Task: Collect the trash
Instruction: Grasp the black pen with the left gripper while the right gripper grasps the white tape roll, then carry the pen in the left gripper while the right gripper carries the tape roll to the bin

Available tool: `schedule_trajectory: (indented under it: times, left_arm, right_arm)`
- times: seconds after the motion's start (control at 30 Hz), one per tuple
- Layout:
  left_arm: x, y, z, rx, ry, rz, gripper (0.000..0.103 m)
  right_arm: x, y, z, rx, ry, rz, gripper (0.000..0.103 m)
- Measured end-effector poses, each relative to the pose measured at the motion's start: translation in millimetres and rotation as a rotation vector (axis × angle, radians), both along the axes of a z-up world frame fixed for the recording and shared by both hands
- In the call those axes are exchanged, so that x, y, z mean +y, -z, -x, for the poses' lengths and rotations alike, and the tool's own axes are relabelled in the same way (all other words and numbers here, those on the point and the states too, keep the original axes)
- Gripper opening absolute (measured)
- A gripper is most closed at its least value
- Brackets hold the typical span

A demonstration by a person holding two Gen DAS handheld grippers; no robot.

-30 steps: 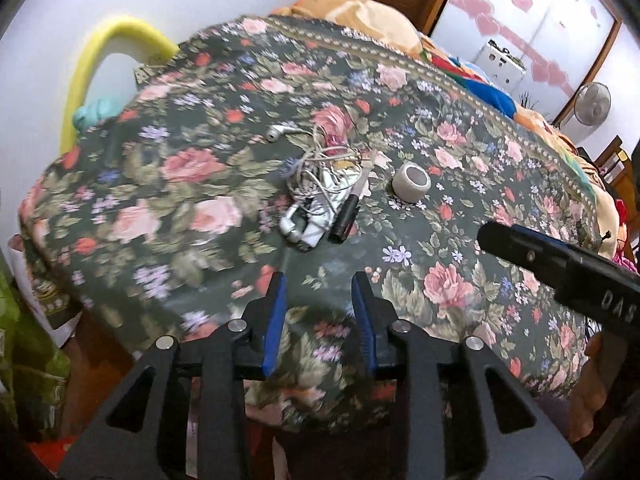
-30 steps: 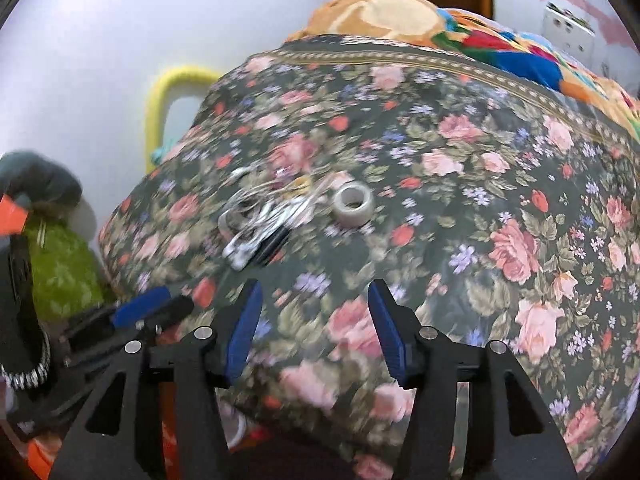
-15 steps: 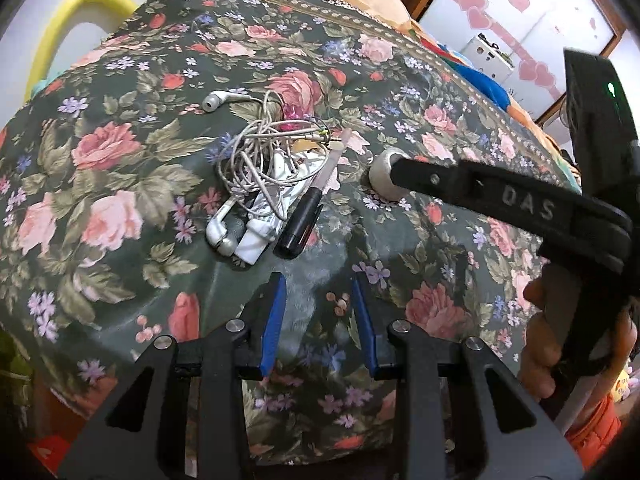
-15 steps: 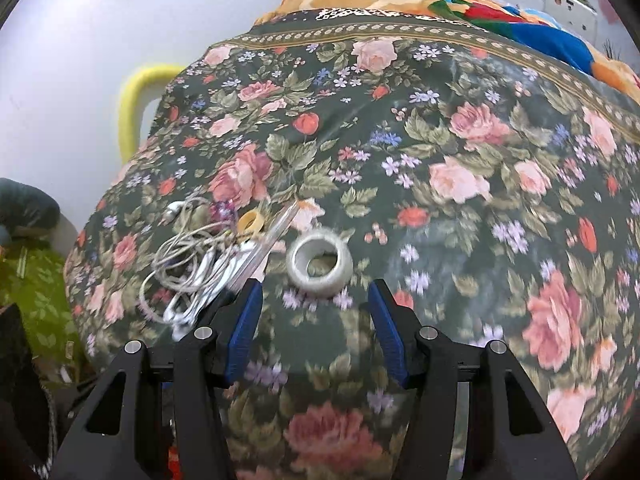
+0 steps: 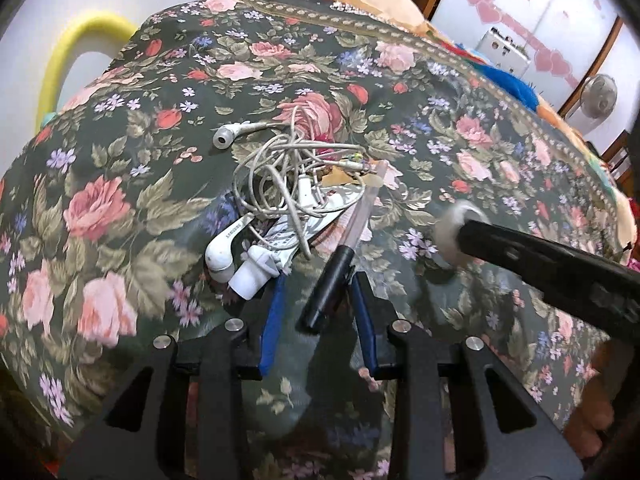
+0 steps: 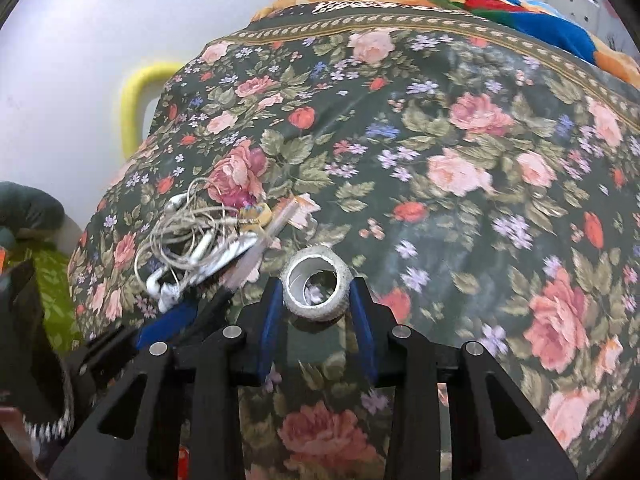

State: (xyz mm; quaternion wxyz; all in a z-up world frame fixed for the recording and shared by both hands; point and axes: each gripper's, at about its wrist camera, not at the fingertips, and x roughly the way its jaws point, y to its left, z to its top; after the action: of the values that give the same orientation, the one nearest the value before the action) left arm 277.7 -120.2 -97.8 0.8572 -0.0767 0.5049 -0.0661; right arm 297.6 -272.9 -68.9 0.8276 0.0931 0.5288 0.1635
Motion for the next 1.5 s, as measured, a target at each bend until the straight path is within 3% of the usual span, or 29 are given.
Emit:
schedule_trajectory:
  times: [0.23,0.4,0.43,0.53,0.77,1.07,1.5]
  left_arm:
    - [-11.3,-1.6,-11.3,0.018,0.042,-0.067,0.030]
    - [-24.2,-4.6,-9.4,-0.001,0.083,-0.155,0.015]
    - [-25.4,-5.3,-8.5,0.004,0.087,-0.155,0.013]
    - [-28.1,-6.2,0.8,0.035,0.119,-0.060,0.012]
    - [-50.0,-14.2,33.3,0.037,0.161,-0.043,0.012]
    - [-38.7,-64.1,74.7,-0.050,0.129,-0.013,0.012]
    - [29.1,-140.8,158.7,-0.208,0.027,-0.002,0.012]
  right_arm:
    - [-19.5,-10.9,15.0,-0.002,0.051,-0.033,0.031]
    - [-16.2,-9.9,27.2,0.018,0.052,-0.049,0.031]
    - [-14.9,-9.9,28.6,0.018,0.052,-0.047,0.031]
    - [-14.2,-10.3,35.5,0.019,0.056,-0.055,0.031]
    - [-23.1,-19.4,60.3,-0.001,0.088,-0.080,0.031]
    - [-21.9,-60.7,92.6,-0.090,0.066,-0.065,0.031]
    - [25.1,-127.9,155.4,-0.224,-0.024,-0.067,0.031]
